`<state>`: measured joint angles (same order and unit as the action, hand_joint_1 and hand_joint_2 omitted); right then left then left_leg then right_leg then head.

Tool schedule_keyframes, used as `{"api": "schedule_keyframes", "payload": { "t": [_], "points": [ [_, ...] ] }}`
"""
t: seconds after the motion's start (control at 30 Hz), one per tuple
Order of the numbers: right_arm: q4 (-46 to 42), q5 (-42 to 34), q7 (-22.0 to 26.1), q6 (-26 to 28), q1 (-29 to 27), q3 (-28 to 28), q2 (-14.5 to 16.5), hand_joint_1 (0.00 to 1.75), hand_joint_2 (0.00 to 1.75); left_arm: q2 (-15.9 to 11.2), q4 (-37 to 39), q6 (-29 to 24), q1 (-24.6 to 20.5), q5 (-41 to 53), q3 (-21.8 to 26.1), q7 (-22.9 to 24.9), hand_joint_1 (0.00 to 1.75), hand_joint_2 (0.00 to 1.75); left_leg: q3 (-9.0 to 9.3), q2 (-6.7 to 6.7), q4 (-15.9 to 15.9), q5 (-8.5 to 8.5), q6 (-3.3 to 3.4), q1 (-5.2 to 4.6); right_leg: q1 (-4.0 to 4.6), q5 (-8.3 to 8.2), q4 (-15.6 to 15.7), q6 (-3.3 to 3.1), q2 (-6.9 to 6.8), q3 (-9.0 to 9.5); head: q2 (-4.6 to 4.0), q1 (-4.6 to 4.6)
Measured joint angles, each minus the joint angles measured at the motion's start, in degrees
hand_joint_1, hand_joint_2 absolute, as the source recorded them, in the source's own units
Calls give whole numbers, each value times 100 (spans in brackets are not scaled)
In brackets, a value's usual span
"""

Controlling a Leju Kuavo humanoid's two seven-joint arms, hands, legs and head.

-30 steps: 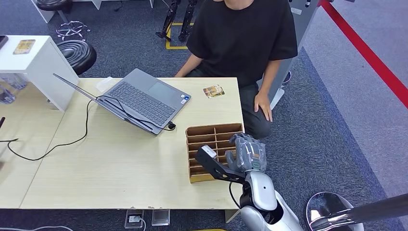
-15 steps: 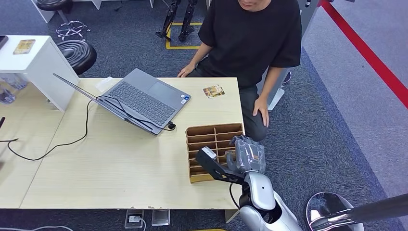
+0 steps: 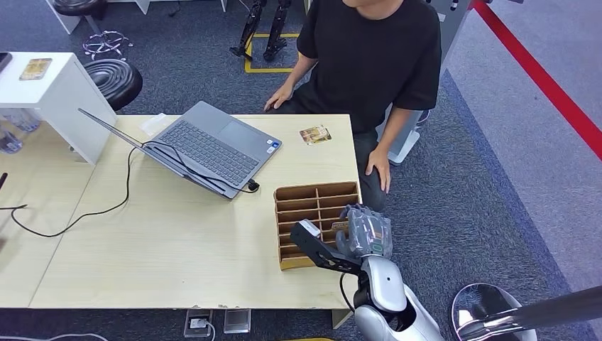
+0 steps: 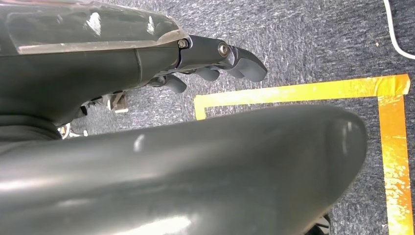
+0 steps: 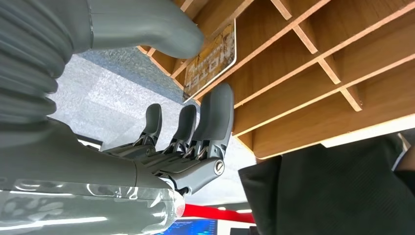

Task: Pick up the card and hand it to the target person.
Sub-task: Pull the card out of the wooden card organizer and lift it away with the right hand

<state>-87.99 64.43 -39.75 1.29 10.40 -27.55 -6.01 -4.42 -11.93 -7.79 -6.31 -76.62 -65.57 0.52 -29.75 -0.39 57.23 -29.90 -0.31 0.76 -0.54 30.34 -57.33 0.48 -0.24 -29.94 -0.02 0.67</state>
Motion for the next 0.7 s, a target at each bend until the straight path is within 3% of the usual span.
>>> {"api": "schedule_keyframes", "payload": {
  "t": [0.7],
  "points": [
    [8,-39,-1,0,-120,97,4,122,175,0,0,10,0,53,-7,20,0,0,0,0,0,0,0,0,0,0,0,0,0,0,0,-1]
  ]
}}
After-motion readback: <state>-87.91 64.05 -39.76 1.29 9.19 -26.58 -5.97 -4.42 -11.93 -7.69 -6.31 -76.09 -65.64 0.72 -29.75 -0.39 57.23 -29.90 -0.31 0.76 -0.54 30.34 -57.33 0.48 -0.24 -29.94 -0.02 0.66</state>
